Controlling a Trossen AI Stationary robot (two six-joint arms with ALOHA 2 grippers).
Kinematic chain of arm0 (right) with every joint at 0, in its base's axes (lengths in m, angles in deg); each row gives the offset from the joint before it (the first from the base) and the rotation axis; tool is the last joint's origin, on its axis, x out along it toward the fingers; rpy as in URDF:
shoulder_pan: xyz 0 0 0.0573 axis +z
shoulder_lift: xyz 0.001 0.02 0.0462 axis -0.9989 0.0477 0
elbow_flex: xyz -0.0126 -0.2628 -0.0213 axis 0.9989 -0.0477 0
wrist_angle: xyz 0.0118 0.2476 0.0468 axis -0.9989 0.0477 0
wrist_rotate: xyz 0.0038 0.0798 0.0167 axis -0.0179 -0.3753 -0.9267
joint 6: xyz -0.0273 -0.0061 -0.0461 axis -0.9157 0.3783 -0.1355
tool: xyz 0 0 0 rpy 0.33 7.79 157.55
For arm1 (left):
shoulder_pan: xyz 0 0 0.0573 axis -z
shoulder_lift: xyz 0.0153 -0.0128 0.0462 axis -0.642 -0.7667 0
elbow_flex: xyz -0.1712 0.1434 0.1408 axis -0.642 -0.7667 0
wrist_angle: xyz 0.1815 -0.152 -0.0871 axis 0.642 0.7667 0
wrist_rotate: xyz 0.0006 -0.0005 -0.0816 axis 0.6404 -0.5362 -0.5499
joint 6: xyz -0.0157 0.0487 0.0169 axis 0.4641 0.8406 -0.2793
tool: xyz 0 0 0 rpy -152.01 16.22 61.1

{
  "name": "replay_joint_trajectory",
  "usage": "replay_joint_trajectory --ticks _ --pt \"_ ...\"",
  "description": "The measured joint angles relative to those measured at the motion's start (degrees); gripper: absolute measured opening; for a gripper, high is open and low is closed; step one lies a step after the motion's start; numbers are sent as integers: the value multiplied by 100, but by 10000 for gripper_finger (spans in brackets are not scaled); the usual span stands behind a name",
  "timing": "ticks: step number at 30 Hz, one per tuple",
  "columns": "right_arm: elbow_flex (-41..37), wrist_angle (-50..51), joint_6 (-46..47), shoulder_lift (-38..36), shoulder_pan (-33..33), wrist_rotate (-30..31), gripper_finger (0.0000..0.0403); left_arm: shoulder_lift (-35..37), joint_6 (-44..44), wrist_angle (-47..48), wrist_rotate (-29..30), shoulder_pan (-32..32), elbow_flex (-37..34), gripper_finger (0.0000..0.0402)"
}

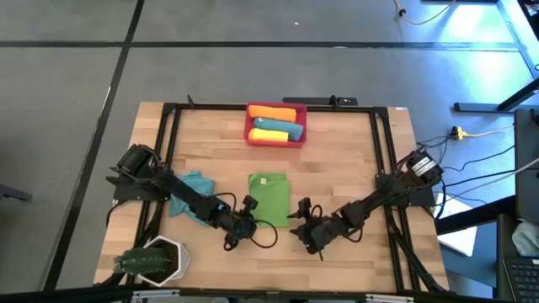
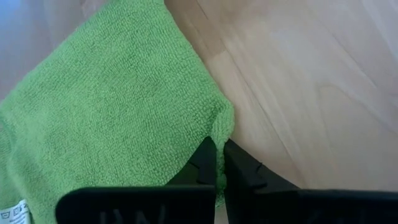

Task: Roll microfiber towels into tight, uniform cylinder then place into a basket
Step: Roll the green microfiber cloth

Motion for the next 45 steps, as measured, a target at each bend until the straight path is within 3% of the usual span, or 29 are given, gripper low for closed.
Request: replay_joint_trajectory --ticks 13,21,26,31,36,40,45 --pt "320 -358 -652 652 -9 246 250 5 -71 -1 -13 -10 6 0" --pt "575 196 -931 743 -22 692 188 7 -79 19 -13 -10 14 0" --pt "581 432 -916 744 -26 725 144 7 -78 23 -13 -9 14 0" --pt "577 440 -919 744 -28 656 127 7 -77 26 -13 -8 14 0" --pt "571 436 -883 748 -3 450 142 7 -78 28 -12 -8 14 0" --pt "742 672 -915 765 42 547 183 9 -77 28 -11 -8 14 0" --pt "1100 1679 -728 769 -16 515 239 16 -79 28 -93 -21 14 0"
